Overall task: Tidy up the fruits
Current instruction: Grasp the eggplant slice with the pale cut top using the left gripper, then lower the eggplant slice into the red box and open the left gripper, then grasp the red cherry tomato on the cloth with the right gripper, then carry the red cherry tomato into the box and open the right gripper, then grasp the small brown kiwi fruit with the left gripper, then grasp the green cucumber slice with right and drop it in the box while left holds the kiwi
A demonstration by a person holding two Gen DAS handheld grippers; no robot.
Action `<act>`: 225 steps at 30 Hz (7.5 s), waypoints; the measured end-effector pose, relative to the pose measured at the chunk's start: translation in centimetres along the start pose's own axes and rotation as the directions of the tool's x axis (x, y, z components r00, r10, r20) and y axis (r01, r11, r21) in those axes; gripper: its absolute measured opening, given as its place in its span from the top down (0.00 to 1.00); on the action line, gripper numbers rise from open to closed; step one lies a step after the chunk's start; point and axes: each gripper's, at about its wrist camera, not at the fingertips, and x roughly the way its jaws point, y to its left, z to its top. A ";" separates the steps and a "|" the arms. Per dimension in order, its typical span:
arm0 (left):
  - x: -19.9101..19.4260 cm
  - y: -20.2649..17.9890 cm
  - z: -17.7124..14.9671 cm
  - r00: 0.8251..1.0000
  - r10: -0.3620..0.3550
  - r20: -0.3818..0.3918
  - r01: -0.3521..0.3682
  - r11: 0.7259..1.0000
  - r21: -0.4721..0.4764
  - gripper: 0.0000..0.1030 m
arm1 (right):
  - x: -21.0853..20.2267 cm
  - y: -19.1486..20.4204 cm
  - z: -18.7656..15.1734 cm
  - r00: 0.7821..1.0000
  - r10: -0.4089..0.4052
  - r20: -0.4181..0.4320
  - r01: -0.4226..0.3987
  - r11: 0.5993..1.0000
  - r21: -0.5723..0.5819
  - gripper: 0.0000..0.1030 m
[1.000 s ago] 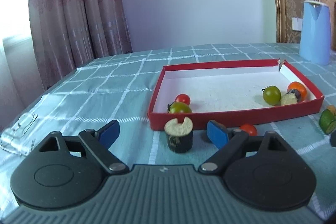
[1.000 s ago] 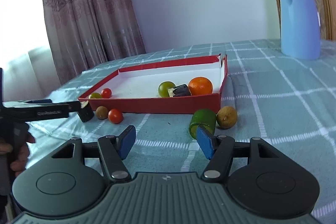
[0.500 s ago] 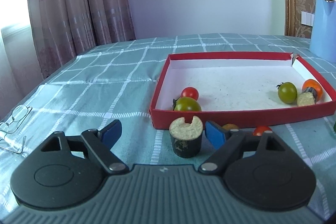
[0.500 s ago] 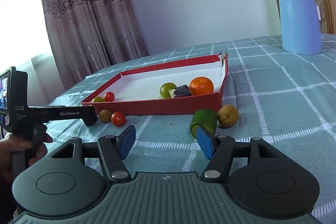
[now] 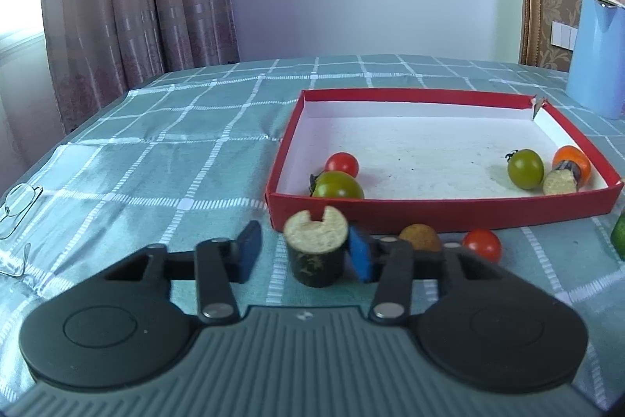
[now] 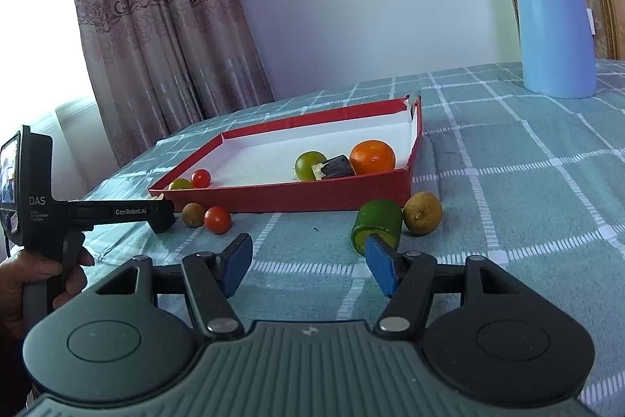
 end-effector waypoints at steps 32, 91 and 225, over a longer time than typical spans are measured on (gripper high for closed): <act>1.6 -4.4 5.5 0.997 -0.078 0.026 0.078 0.997 0.000 0.70 | -0.2 -0.3 0.0 1.000 0.019 0.006 -0.020 1.000 0.022 0.38; -4.1 8.3 -2.6 0.992 -0.037 0.122 0.071 0.954 -0.290 0.02 | 10.4 10.6 2.2 0.984 -0.040 -0.174 -0.021 0.942 -0.335 0.50; 0.2 -2.3 -0.4 0.975 -0.219 -0.024 0.218 0.974 -0.061 0.77 | 3.3 -0.8 1.7 0.975 -0.174 -0.136 0.166 0.983 -0.074 0.37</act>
